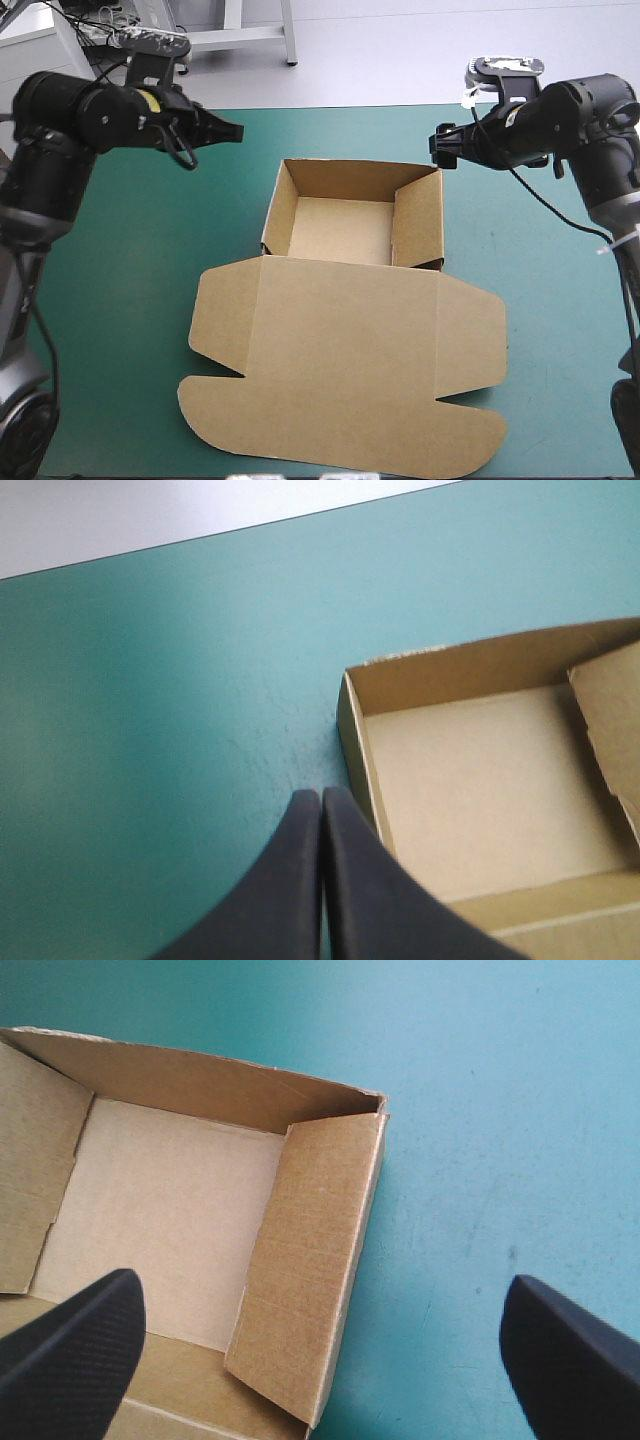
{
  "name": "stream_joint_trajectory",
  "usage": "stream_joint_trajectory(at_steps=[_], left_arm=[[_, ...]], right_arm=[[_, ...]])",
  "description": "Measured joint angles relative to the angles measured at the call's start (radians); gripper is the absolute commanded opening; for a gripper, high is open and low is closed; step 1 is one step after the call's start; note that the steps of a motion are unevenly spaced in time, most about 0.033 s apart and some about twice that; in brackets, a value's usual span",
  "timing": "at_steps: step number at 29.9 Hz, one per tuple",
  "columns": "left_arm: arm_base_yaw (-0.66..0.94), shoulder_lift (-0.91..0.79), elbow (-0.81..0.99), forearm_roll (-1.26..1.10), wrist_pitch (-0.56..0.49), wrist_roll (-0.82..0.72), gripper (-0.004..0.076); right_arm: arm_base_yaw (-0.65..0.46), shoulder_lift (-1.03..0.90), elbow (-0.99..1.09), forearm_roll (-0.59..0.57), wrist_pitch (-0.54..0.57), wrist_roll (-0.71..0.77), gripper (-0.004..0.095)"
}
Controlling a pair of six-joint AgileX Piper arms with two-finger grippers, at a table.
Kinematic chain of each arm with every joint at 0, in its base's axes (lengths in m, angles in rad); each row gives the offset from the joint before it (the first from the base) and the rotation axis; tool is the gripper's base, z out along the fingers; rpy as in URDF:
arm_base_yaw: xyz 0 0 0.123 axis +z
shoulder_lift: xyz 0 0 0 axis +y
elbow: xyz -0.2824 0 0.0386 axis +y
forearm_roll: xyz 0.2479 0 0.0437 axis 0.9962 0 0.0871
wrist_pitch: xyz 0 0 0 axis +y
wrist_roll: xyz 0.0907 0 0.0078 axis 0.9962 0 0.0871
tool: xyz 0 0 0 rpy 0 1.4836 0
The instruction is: Fold the box
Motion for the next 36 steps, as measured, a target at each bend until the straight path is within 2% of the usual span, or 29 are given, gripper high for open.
stream_joint_trajectory(at_steps=[9,21,28,36], left_arm=[[0.000,-0.383,0.417,0.023,0.000,0.042,-0.0032],[0.000,-0.879,0.913,0.072,0.001,0.045,-0.0032],[0.000,-1.093,1.139,0.074,0.001,0.046,-0.0032],[0.000,-1.217,1.266,0.074,-0.004,0.046,-0.0032]], right_arm=[[0.000,0.003,0.000,0.014,0.000,0.017,0.0874],[0.000,0.230,0.000,-0.008,0.000,0.044,0.0874],[0.000,0.319,0.000,0.020,-0.001,0.060,0.0873],[0.000,0.357,0.001,0.051,-0.003,0.106,0.0873]])
